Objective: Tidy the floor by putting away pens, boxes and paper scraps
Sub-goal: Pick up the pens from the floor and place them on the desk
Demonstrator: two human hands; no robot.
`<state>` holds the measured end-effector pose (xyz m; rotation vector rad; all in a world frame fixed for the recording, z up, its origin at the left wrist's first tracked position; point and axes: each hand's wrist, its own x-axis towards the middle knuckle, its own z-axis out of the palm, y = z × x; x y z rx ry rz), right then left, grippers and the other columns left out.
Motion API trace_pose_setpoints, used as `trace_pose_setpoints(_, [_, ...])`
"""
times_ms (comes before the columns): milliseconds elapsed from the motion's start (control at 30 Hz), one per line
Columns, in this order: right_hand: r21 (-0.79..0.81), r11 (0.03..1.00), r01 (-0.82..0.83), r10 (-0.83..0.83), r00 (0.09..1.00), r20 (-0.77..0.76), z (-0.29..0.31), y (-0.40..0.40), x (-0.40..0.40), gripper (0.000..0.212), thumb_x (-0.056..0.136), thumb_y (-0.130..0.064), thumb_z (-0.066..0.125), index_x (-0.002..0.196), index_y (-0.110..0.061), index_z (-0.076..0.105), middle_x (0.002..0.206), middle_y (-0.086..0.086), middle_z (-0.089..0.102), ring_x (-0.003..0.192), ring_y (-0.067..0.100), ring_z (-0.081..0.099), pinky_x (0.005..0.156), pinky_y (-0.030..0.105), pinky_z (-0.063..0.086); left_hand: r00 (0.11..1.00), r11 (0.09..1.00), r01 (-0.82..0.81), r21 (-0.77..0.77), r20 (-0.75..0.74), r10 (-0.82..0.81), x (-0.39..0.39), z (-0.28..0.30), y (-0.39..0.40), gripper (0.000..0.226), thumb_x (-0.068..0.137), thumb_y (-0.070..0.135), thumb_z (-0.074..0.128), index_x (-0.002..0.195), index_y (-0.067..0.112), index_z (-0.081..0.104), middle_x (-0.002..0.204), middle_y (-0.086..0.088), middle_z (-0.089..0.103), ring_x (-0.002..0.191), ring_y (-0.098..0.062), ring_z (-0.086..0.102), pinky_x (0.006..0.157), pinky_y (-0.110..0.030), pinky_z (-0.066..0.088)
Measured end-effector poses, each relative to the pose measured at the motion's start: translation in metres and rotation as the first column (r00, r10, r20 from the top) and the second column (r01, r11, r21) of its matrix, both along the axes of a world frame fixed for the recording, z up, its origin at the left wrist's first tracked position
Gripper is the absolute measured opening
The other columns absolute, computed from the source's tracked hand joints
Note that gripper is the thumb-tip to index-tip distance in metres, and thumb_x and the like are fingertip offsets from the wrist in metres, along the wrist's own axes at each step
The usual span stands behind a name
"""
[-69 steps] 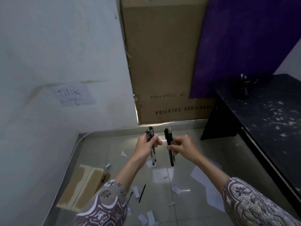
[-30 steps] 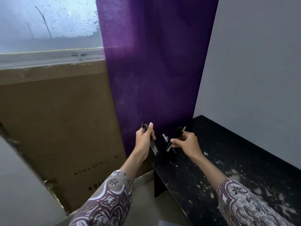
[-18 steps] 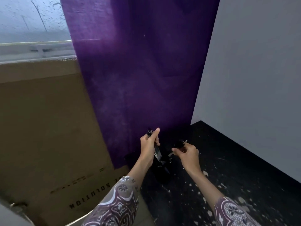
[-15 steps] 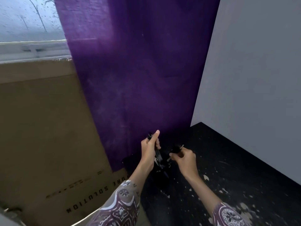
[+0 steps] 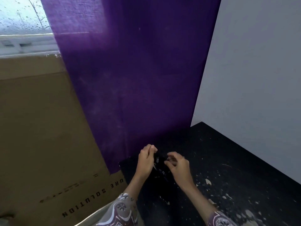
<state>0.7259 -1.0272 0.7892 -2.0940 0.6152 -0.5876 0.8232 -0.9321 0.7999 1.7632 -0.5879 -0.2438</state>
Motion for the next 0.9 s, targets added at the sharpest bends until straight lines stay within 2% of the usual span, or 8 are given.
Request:
trace_pose_setpoints(100, [-0.076,0.997,0.009,-0.008,1.000,0.007,-0.003,0.002,-0.001,0.019,0.085,-0.011,0.063,0.104,-0.010,0.067,0.097,-0.001,0.064,0.088,0.005,0.060,0.075,0.007,0.047,0.998,0.999,-0.046,0.017,0.035,0.045,0.002,0.001,0.006,0.029,0.099,0.021,0.037,0.081,0.012,0.058,0.078,0.002,0.055,0.074,-0.007,0.049,0.067,-0.015,0.038])
trace_pose_setpoints(233, [-0.112,0.993,-0.031,0.020,0.995,-0.096,-0.010,0.004,-0.001,0.025,0.089,-0.012,0.059,0.113,-0.009,0.066,0.105,0.004,0.066,0.100,0.012,0.056,0.087,0.016,0.044,0.998,0.998,-0.059,0.007,0.020,0.059,-0.001,-0.002,0.017,0.032,0.098,0.021,0.039,0.085,-0.002,0.057,0.077,-0.005,0.051,0.072,-0.011,0.046,0.063,-0.014,0.038])
trace_pose_setpoints(333, [-0.025,0.999,-0.029,0.024,0.985,-0.174,-0.011,0.002,-0.001,0.032,0.090,-0.012,0.057,0.122,-0.009,0.059,0.116,0.008,0.061,0.106,0.014,0.056,0.099,0.025,0.045,0.999,0.997,-0.053,0.053,0.000,0.053,-0.003,-0.009,0.026,0.029,0.097,0.025,0.041,0.084,0.006,0.057,0.080,-0.009,0.056,0.078,-0.017,0.050,0.072,-0.026,0.041])
trace_pose_setpoints(400, [0.011,1.000,-0.020,0.022,0.980,-0.198,-0.007,0.003,-0.005,0.039,0.091,-0.007,0.054,0.129,-0.011,0.053,0.122,0.008,0.058,0.115,0.018,0.053,0.103,0.027,0.042,0.998,0.994,-0.058,0.092,-0.007,0.059,-0.004,-0.012,0.034,0.025,0.097,0.030,0.042,0.083,0.016,0.057,0.084,-0.006,0.059,0.084,-0.019,0.053,0.075,-0.028,0.042])
trace_pose_setpoints(533, [0.023,0.997,0.080,-0.075,0.984,-0.163,0.000,0.012,-0.021,0.044,0.089,0.001,0.052,0.132,-0.010,0.048,0.125,0.011,0.055,0.118,0.021,0.050,0.104,0.031,0.042,0.999,0.992,-0.034,0.125,-0.017,0.037,-0.017,-0.008,0.053,0.021,0.096,0.033,0.041,0.081,0.026,0.053,0.091,-0.002,0.060,0.092,-0.019,0.055,0.081,-0.028,0.043])
trace_pose_setpoints(667, [-0.022,0.992,0.122,-0.124,0.982,-0.143,0.007,0.032,-0.045,0.041,0.089,0.002,0.052,0.129,-0.006,0.049,0.132,0.008,0.048,0.125,0.019,0.041,0.099,0.019,0.032,0.998,0.985,-0.035,0.170,-0.039,0.042,-0.035,-0.003,0.078,0.019,0.094,0.039,0.041,0.084,0.030,0.054,0.097,-0.001,0.062,0.100,-0.022,0.056,0.092,-0.042,0.047])
trace_pose_setpoints(833, [-0.034,0.991,0.132,-0.135,0.983,-0.125,0.025,0.070,-0.078,0.037,0.089,-0.003,0.054,0.126,-0.009,0.051,0.130,0.007,0.049,0.121,0.019,0.044,0.099,0.025,0.037,1.000,0.977,-0.026,0.211,-0.008,0.028,-0.064,0.019,0.120,0.017,0.095,0.037,0.043,0.090,0.025,0.053,0.092,0.003,0.058,0.097,-0.021,0.054,0.085,-0.036,0.044])
trace_pose_setpoints(900, [-0.046,0.991,0.122,-0.127,0.985,-0.117,0.036,0.094,-0.094,0.035,0.089,-0.005,0.055,0.124,-0.008,0.053,0.129,0.008,0.050,0.120,0.020,0.046,0.098,0.026,0.039,1.000,0.968,-0.007,0.249,-0.007,0.009,-0.081,0.029,0.147,0.018,0.094,0.038,0.044,0.090,0.024,0.054,0.092,0.003,0.058,0.097,-0.021,0.055,0.087,-0.037,0.044])
